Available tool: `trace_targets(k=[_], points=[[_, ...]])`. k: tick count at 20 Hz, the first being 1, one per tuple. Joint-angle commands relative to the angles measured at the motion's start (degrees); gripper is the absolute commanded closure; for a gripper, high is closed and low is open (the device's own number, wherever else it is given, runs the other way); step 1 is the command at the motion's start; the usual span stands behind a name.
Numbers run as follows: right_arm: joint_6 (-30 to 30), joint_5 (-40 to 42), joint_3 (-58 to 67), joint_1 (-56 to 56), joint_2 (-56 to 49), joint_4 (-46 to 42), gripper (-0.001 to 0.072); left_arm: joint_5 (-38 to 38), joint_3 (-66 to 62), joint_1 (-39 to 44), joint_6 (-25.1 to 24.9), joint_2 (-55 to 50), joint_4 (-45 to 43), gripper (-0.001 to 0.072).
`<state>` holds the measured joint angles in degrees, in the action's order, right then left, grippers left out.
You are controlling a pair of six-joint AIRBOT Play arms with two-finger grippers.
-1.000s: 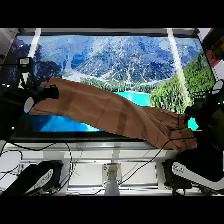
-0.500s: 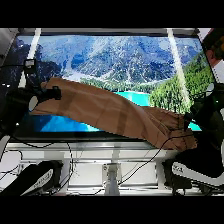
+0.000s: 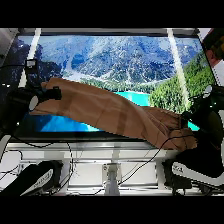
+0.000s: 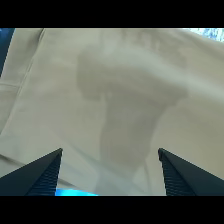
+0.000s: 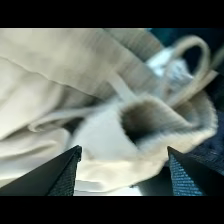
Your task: Fold the clothes and pants, and hang the long-sleeved shirts on hangers.
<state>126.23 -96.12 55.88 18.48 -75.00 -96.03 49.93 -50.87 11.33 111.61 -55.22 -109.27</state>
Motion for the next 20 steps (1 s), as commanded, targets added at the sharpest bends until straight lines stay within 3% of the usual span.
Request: trace_targets(k=[1, 8, 11, 13, 15, 20], points=[[3.91, 3.91, -0.04, -0.02, -0.04, 1.49, 0.0128, 0.0, 0.02, -0.04, -0.04, -0.02, -0.22, 0.0015], [3.56, -2.8, -2.62, -0.94, -0.07, -1.75, 0.0156, -0.59, 0.02, -0.02, -0.02, -0.02, -0.2, 0.0015], [3.58, -0.31, -5.03, -2.97, -0.07, -1.75, 0.0388, -0.83, 0.02, -0.02, -0.04, -0.02, -0.22, 0.0015], [3.5, 0.39, -4.92, -3.52, -0.04, -1.64, 0.0423, -0.83, 0.02, -0.04, -0.04, -0.02, -0.24, 0.0015], [0.96, 0.07, -4.17, -3.52, 0.0, -1.66, 0.0688, -0.87, 0.02, -0.04, -0.04, -0.09, -0.26, 0.0015], [-3.93, 3.78, 3.43, -3.54, 1.44, -1.22, 0.069, -0.87, 0.02, -0.07, -0.02, -1.44, -1.73, 0.0015]])
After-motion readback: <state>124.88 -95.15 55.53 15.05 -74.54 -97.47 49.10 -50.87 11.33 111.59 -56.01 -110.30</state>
